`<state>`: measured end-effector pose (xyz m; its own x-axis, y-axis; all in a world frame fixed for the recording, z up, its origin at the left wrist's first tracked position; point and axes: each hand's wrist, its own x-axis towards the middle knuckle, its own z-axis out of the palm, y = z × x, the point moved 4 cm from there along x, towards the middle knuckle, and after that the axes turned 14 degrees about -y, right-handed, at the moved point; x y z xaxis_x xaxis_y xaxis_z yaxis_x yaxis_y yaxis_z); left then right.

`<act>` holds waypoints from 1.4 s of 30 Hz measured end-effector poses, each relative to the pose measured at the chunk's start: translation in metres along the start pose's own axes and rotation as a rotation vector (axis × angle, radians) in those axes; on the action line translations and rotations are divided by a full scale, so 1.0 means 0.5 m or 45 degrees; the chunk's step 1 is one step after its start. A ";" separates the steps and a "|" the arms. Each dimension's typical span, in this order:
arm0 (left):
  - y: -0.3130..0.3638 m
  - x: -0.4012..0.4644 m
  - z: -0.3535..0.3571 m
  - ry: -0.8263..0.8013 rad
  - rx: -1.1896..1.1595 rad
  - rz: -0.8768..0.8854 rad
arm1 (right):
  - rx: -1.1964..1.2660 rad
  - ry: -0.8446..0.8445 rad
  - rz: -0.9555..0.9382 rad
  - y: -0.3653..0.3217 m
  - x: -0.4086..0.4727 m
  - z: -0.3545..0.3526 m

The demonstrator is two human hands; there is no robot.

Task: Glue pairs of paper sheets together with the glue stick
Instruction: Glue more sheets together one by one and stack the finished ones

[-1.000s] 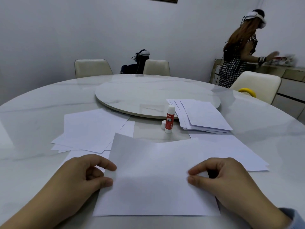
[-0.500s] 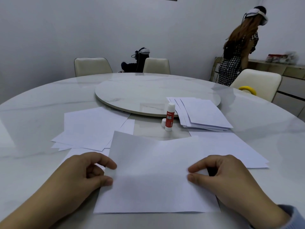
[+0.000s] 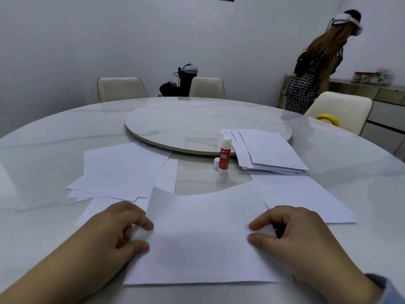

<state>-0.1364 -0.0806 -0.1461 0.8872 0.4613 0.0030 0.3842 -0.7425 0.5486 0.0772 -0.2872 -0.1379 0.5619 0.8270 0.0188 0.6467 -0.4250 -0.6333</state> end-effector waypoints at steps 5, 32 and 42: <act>0.007 0.007 0.013 -0.059 0.232 -0.017 | -0.214 0.043 -0.028 -0.011 -0.005 0.005; 0.091 0.083 0.110 -0.247 0.582 -0.200 | -0.598 -0.365 0.125 -0.030 0.051 0.106; 0.084 0.072 0.103 -0.229 0.581 -0.260 | -0.593 -0.354 0.175 -0.025 0.049 0.096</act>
<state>-0.0750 -0.1202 -0.1662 0.7970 0.5580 -0.2313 0.5904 -0.8005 0.1032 0.0581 -0.2438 -0.1667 0.5409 0.7914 -0.2848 0.7720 -0.6015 -0.2054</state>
